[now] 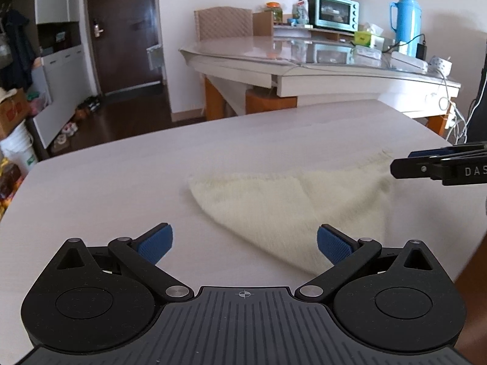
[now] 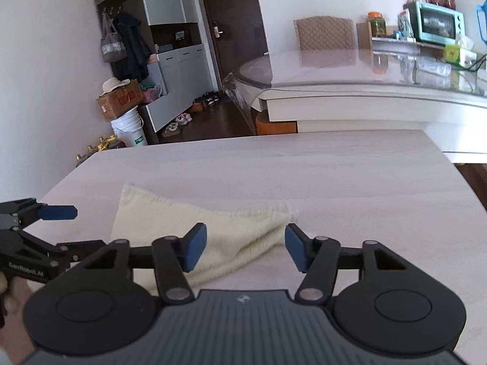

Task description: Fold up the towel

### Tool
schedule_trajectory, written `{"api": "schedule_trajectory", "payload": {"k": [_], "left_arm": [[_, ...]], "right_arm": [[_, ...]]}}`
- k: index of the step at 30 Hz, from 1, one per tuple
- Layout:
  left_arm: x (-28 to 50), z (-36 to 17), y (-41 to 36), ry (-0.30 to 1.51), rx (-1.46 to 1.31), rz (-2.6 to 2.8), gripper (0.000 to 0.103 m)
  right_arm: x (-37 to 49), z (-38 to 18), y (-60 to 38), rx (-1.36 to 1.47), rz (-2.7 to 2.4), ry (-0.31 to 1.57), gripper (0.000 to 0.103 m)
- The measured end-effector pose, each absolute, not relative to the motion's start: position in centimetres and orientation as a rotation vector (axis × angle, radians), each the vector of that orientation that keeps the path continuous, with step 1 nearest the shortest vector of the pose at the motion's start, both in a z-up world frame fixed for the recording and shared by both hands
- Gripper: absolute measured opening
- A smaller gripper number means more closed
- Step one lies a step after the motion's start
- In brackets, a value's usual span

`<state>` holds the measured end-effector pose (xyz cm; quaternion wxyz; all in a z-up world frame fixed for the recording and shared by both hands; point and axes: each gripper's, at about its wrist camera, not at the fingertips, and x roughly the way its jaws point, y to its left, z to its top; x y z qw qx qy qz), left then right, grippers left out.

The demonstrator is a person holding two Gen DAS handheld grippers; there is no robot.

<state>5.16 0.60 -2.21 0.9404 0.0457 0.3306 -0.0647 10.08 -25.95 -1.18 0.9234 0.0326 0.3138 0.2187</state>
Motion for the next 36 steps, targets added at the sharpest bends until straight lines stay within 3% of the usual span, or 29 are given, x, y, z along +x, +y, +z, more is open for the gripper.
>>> {"api": "schedule_trajectory", "payload": {"k": [2, 8, 12, 25, 36], "left_arm": [[6.1, -2.7, 0.5, 0.684, 0.113, -0.132, 0.103], [7.8, -3.7, 0.1, 0.706, 0.131, -0.141, 0.103], [9.5, -3.9, -0.2, 0.704, 0.127, -0.154, 0.103], [7.1, -1.5, 3.1, 0.632, 0.102, -0.057, 0.103], [2.4, 0.3, 11.5, 0.630, 0.058, 0.152, 0.103]], "right_arm": [[10.9, -1.7, -25.9, 0.073, 0.437, 0.654, 0.056], [12.4, -2.4, -26.0, 0.037, 0.408, 0.648, 0.020], [13.7, -2.3, -25.9, -0.010, 0.394, 0.623, 0.013], [9.5, 1.4, -22.8, -0.169, 0.435, 0.465, 0.013], [2.3, 1.7, -12.6, -0.182, 0.966, 0.495, 0.013]]}}
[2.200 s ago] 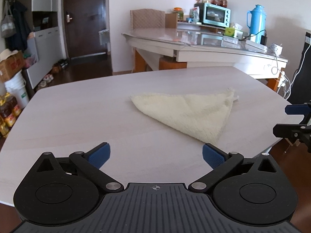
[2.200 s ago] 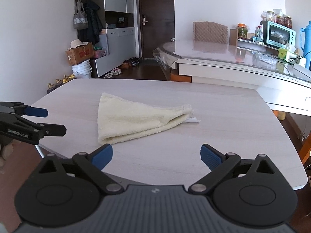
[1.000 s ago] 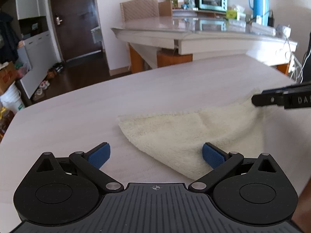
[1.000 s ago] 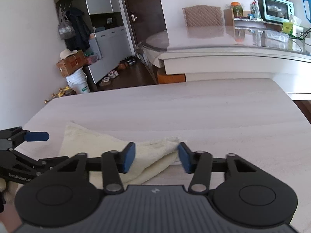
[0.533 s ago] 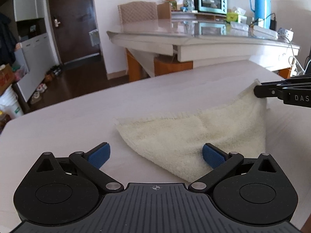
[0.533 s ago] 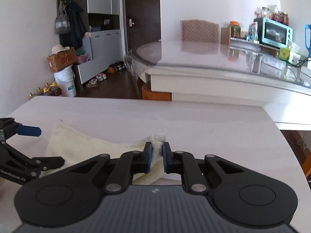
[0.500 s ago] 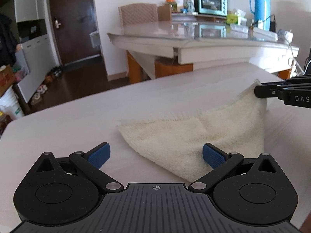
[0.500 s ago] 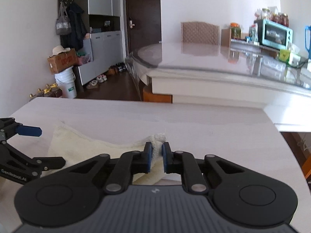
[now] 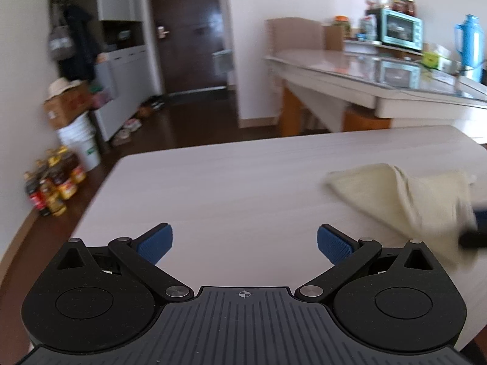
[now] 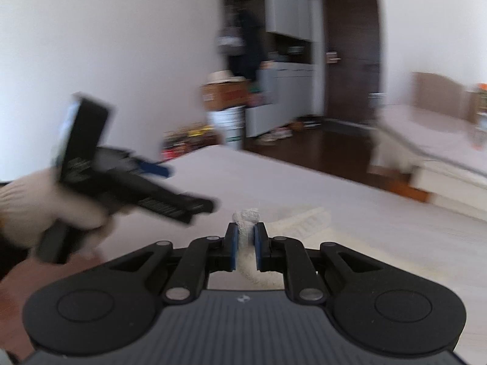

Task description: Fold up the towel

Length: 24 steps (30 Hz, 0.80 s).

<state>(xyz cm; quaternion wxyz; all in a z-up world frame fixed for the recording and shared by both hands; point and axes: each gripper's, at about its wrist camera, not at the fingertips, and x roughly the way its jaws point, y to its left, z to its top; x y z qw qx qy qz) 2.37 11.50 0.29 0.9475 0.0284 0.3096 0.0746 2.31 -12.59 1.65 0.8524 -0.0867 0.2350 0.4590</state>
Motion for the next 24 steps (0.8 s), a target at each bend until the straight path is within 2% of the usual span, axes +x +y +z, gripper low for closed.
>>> {"api": "schedule_trajectory", "payload": {"k": [4, 6, 10, 12, 13, 24], "left_arm": [[1.5, 0.5, 13.2, 0.636, 0.052, 0.188, 0.103], [1.4, 0.5, 13.6, 0.639, 0.048, 0.189, 0.103], [1.8, 0.2, 13.9, 0.639, 0.047, 0.165, 0.103], [2.6, -0.1, 13.8, 0.640, 0.061, 0.133, 0.103], [3.0, -0.1, 13.7, 0.640, 0.067, 0.119, 0.103], [5.8, -1.7, 11.3, 0.659, 0.083, -0.009, 0.103]], "right_arm": [[1.0, 0.6, -9.2, -0.230, 1.070, 0.525, 0.013], [0.9, 0.1, -8.2, -0.255, 1.091, 0.544, 0.024], [2.5, 1.6, -9.6, -0.235, 1.032, 0.509, 0.027], [3.4, 2.3, -10.4, -0.223, 1.000, 0.490, 0.039], [3.7, 2.5, -10.7, -0.226, 0.980, 0.484, 0.042], [16.0, 0.0, -7.4, -0.373, 0.846, 0.575, 0.040]]}}
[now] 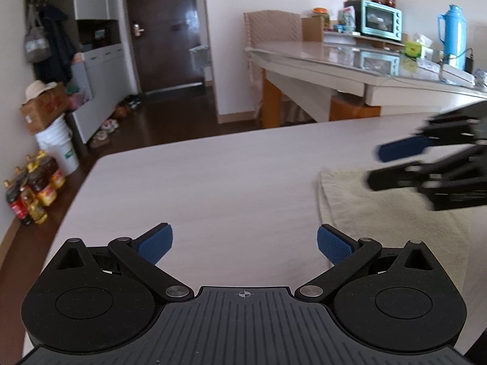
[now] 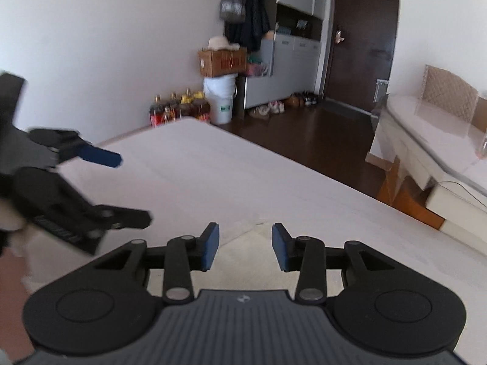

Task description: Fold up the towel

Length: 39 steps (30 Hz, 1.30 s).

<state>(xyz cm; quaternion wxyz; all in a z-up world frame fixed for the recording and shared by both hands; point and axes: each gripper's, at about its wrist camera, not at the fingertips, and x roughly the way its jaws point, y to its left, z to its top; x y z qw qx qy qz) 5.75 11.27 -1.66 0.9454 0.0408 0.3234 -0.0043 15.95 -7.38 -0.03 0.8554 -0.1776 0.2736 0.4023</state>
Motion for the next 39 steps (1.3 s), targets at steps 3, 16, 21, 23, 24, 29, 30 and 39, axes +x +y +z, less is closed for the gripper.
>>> {"api": "schedule_trajectory", "payload": {"k": [3, 16, 21, 23, 24, 29, 30, 39], "left_arm": [[5.8, -2.1, 11.3, 0.666, 0.089, -0.032, 0.103], [5.7, -3.3, 10.2, 0.702, 0.096, -0.099, 0.103], [5.7, -3.4, 10.4, 0.701, 0.096, -0.084, 0.103], [5.7, -3.2, 10.7, 0.696, 0.092, -0.073, 0.103], [5.8, -3.0, 10.9, 0.692, 0.095, -0.062, 0.103], [6.6, -2.3, 11.6, 0.679, 0.128, -0.041, 0.103], [6.9, -2.0, 11.5, 0.676, 0.136, -0.049, 0.103], [8.7, -2.3, 8.4, 0.683, 0.215, -0.196, 0.103]], "right_arm": [[17.6, -0.8, -6.2, -0.441, 0.889, 0.579, 0.040], [20.5, -1.7, -5.5, -0.539, 1.072, 0.619, 0.026], [18.8, -1.4, -5.7, -0.567, 1.081, 0.564, 0.010], [18.1, -0.7, -6.4, -0.564, 1.075, 0.532, 0.010], [17.5, -0.1, -6.8, -0.560, 1.073, 0.512, 0.010], [14.0, 2.4, -9.7, -0.541, 1.117, 0.482, 0.008], [12.7, 2.9, -10.6, -0.548, 1.121, 0.476, 0.008], [3.5, 4.7, -17.6, -0.513, 1.064, 0.498, 0.007]]}}
